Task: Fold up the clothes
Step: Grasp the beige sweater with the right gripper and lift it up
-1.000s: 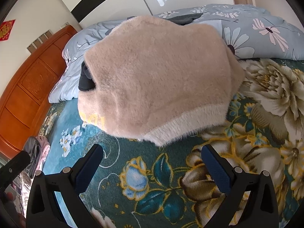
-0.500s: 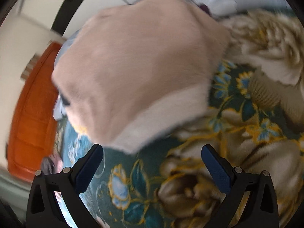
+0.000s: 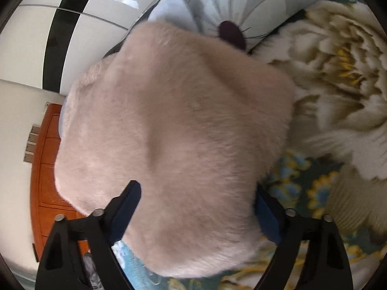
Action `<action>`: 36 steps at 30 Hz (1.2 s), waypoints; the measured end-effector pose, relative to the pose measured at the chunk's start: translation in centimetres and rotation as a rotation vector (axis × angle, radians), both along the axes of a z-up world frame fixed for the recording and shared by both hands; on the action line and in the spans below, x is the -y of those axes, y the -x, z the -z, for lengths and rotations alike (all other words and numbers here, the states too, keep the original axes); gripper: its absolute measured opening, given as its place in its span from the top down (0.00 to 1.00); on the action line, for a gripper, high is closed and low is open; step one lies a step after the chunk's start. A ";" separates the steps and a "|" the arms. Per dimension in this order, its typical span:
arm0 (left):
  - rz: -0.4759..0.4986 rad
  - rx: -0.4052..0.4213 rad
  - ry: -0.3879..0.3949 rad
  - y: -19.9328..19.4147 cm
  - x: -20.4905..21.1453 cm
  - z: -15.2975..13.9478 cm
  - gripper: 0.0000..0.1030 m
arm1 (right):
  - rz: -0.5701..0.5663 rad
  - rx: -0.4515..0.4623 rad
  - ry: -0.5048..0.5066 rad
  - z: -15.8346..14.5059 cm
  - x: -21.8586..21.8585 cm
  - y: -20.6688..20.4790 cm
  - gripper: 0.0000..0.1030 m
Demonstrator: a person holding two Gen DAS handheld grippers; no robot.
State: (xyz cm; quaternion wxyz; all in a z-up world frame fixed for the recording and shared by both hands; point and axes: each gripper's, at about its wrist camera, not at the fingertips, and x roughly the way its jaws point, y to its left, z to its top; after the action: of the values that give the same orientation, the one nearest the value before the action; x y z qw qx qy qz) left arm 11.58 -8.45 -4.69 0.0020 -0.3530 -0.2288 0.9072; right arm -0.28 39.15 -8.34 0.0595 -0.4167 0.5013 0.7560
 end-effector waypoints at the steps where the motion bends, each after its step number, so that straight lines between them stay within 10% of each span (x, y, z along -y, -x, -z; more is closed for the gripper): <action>1: -0.004 0.001 -0.013 0.0 0.2 0.1 0.00 | -0.021 0.000 0.014 -0.2 0.3 0.1 0.36; 6: 0.020 0.012 -0.057 0.3 0.3 0.4 0.00 | -0.158 -0.062 0.017 -3.3 2.6 -0.6 0.77; 27: 0.278 -0.283 0.088 -5.0 -1.5 -8.4 0.00 | -0.827 -1.016 0.078 -35.3 19.2 -13.3 0.84; 36: 0.531 -0.094 0.080 -1.2 -6.7 -4.8 0.00 | -0.782 -0.726 0.191 -28.2 21.2 -8.4 0.83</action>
State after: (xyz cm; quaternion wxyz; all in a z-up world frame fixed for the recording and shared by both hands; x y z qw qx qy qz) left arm 12.82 -1.77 0.10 0.2367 -0.3578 -0.0920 0.8986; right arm 8.09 17.97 19.81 -0.4413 -0.2875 0.3638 0.7682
